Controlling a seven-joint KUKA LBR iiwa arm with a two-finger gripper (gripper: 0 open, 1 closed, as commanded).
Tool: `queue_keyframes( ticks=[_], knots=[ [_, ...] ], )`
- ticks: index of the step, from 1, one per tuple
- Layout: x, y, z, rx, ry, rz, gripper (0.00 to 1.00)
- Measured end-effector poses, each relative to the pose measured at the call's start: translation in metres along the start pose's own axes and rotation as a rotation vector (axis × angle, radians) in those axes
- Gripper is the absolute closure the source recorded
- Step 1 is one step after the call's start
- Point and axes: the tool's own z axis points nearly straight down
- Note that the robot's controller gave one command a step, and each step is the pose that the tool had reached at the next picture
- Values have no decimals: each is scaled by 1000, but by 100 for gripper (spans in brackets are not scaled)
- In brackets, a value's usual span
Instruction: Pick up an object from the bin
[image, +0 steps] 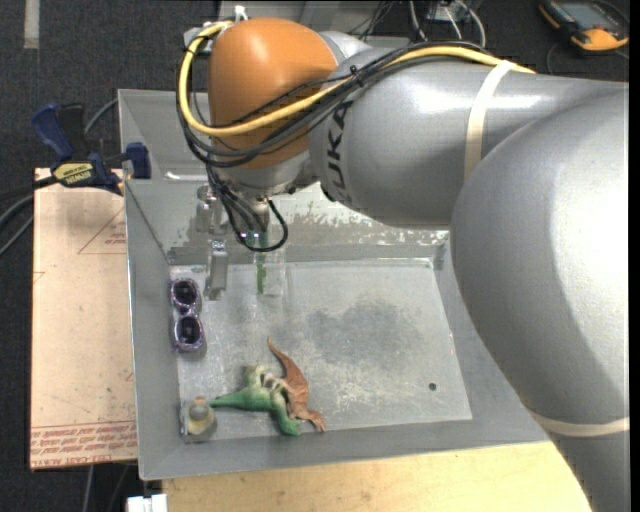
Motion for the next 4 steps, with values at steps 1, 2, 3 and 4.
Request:
queue_keyframes(
  ticks=[1, 2, 3, 4],
  knots=[
    [-2, -2, -6, -1, -7, 5, 0],
    [5, 2, 100, -2, -6, -412, 0],
    [20, 9, 52, -2, -12, -549, 0],
    [20, 8, 64, -1, -10, -635, 0]
  ],
)
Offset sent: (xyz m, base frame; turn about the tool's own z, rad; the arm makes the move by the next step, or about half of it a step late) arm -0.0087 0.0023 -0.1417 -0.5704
